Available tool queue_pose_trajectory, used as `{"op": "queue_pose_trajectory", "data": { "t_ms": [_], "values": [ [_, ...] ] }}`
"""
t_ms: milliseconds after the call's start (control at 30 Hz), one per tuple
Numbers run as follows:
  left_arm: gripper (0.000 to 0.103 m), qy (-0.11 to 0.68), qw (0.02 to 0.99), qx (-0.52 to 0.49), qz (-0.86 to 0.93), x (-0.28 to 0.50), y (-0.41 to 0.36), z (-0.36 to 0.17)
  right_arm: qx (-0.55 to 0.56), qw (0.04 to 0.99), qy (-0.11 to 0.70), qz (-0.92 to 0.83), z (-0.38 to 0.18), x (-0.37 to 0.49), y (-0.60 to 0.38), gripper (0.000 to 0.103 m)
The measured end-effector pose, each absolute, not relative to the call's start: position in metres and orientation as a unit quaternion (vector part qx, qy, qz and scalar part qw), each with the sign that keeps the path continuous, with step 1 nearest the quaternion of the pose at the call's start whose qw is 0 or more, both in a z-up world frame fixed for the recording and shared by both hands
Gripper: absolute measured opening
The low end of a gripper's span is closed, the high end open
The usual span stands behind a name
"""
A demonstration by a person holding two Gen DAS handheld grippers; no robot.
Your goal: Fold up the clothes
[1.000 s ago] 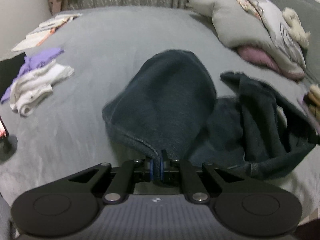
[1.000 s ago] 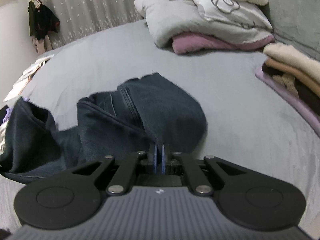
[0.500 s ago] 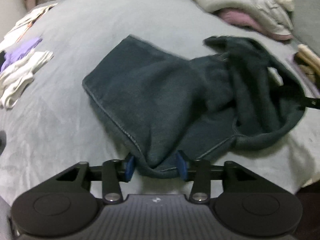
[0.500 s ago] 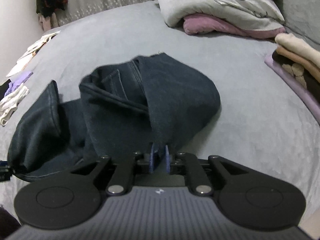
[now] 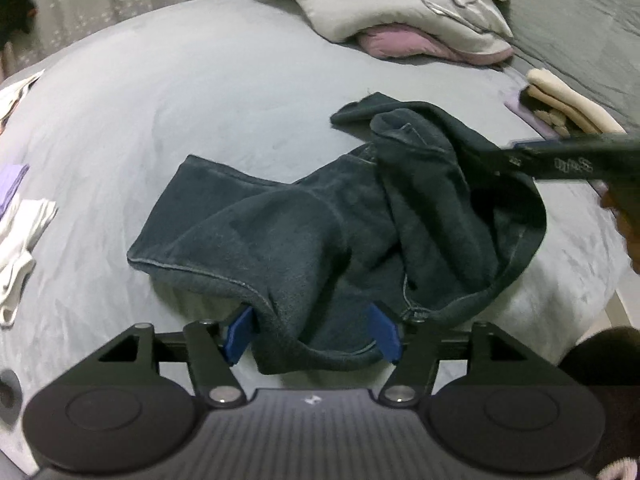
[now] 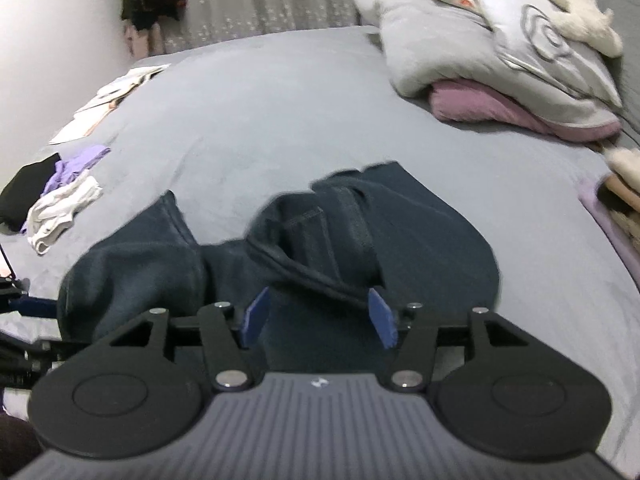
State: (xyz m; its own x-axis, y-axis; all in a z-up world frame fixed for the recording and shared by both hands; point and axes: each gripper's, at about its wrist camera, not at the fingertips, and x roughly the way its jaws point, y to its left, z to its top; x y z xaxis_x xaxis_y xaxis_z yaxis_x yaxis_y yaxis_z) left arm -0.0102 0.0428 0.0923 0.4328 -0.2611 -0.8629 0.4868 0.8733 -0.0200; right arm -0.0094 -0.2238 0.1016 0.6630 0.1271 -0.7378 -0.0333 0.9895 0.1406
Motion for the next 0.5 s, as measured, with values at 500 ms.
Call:
{"op": "queue_pose_trajectory", "data": {
  "t_ms": [500],
  "values": [
    [0.078,0.453,0.833,0.151,-0.277,0.055,0.009,0.080,0.041,0.903,0.426,0.047,0.056,0.066,-0.196,0.051]
  ]
}}
